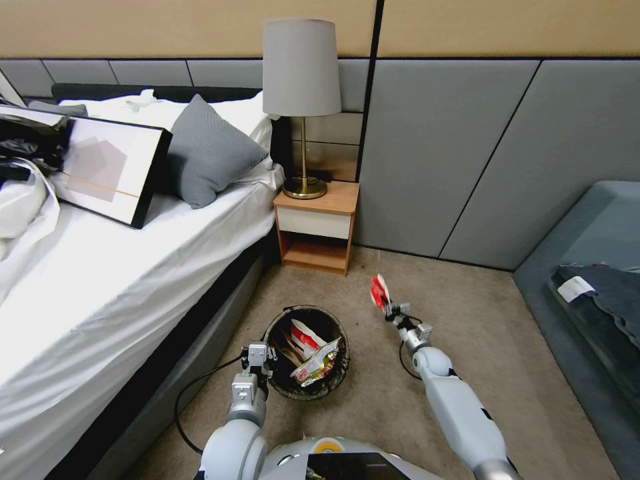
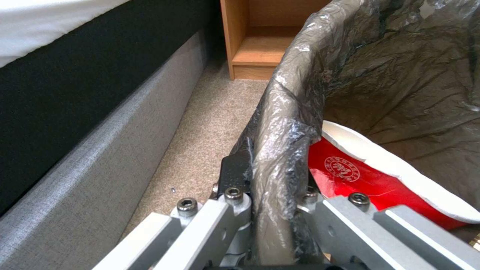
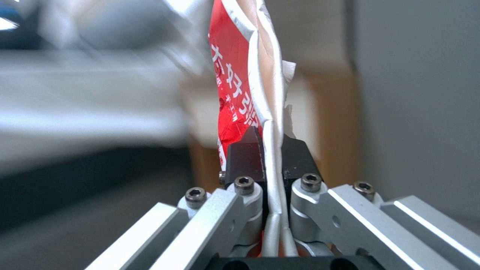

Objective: Pick up the trash bin, then pick up the garbage from the floor and place it into the trash bin.

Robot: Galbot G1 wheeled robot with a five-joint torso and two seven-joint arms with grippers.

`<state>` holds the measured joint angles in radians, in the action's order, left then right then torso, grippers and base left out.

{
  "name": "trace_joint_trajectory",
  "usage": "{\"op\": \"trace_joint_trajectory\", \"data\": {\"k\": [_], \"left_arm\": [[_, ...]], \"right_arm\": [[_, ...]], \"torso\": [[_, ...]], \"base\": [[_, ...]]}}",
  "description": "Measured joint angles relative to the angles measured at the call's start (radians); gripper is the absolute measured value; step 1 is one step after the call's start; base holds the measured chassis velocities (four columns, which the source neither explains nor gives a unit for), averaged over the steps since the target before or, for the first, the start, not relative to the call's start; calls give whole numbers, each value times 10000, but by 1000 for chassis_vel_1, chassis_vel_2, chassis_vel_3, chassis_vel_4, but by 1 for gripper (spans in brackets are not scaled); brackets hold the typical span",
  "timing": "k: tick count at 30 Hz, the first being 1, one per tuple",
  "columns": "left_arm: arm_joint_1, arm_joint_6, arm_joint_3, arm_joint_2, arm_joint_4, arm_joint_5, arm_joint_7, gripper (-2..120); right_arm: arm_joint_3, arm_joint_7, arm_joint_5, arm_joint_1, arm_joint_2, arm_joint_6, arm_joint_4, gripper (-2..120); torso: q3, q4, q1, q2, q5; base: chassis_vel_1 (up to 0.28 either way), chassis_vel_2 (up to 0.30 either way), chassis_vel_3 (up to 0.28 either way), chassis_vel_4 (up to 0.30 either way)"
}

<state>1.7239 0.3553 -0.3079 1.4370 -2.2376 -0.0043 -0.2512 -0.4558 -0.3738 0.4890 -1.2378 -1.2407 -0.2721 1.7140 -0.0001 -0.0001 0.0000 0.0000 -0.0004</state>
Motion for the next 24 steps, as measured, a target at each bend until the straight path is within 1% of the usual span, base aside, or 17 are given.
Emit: {"op": "trace_joint_trajectory", "data": {"k": [1, 2, 4, 5, 6, 7, 9, 10, 11, 12, 17, 24], "left_arm": [[2, 0, -8, 0, -3, -1, 0, 2], [7, -2, -28, -4, -18, -3, -1, 2], [1, -7, -31, -5, -31, -11, -1, 2], [1, -7, -31, -5, -31, -11, -1, 2], [-7, -14, -35, -5, -58, -27, 0, 2], [-7, -18, -36, -5, -69, -29, 0, 2], [-8, -22, -35, -6, -75, -29, -1, 2], [-3, -23, -23, -7, -91, -29, -1, 2], [-3, -23, -23, -7, -91, -29, -1, 2], [0, -38, 13, -3, -124, -27, -13, 2], [21, -46, 61, 1, -144, -17, -15, 2], [-6, -60, 167, 50, -148, 29, -2, 2]], "right_arm": [[24, -81, 22, -242, 4, -18, 509, 0], [178, -239, 9, -762, 35, -58, 1494, 0], [479, -320, -92, -1278, 73, -84, 2319, 0], [479, -320, -92, -1278, 73, -84, 2319, 0], [898, -350, -343, -1733, 85, -68, 2865, 0], [1070, -389, -539, -1866, 58, -81, 2937, 0], [1226, -449, -761, -1970, 21, -110, 2939, 0], [1452, -581, -1123, -2082, -46, -175, 2811, 0], [1452, -581, -1123, -2082, -46, -175, 2811, 0], [1866, -696, -1668, -2171, -146, -219, 2324, 0], [2229, -705, -2052, -2044, -239, -229, 1759, 0], [2582, -685, -2248, -1676, -194, -56, 1003, 0]], "torso": [[0, 2, 0, 0, 0], [0, 1, 0, 0, 1], [0, 0, 0, 0, 3], [0, 0, 0, 0, 3], [-1, 0, 0, 0, 1], [-1, 0, 0, 0, 2], [0, 0, 0, 0, 4], [-1, 3, 0, 0, 4], [-1, 3, 0, 0, 4], [0, 2, 0, 0, 4], [0, 2, 0, 0, 3], [1, 2, 0, 0, 4]], "base": [[0, 0, 0, 0], [0, 0, 0, 0], [0, 0, 0, 0], [0, 0, 0, 0], [0, 0, 0, 0], [0, 0, 0, 0], [0, 0, 0, 0], [0, 0, 0, 0], [0, 0, 0, 0], [0, 0, 0, 0], [0, 0, 0, 0], [0, 0, 0, 0]]}}
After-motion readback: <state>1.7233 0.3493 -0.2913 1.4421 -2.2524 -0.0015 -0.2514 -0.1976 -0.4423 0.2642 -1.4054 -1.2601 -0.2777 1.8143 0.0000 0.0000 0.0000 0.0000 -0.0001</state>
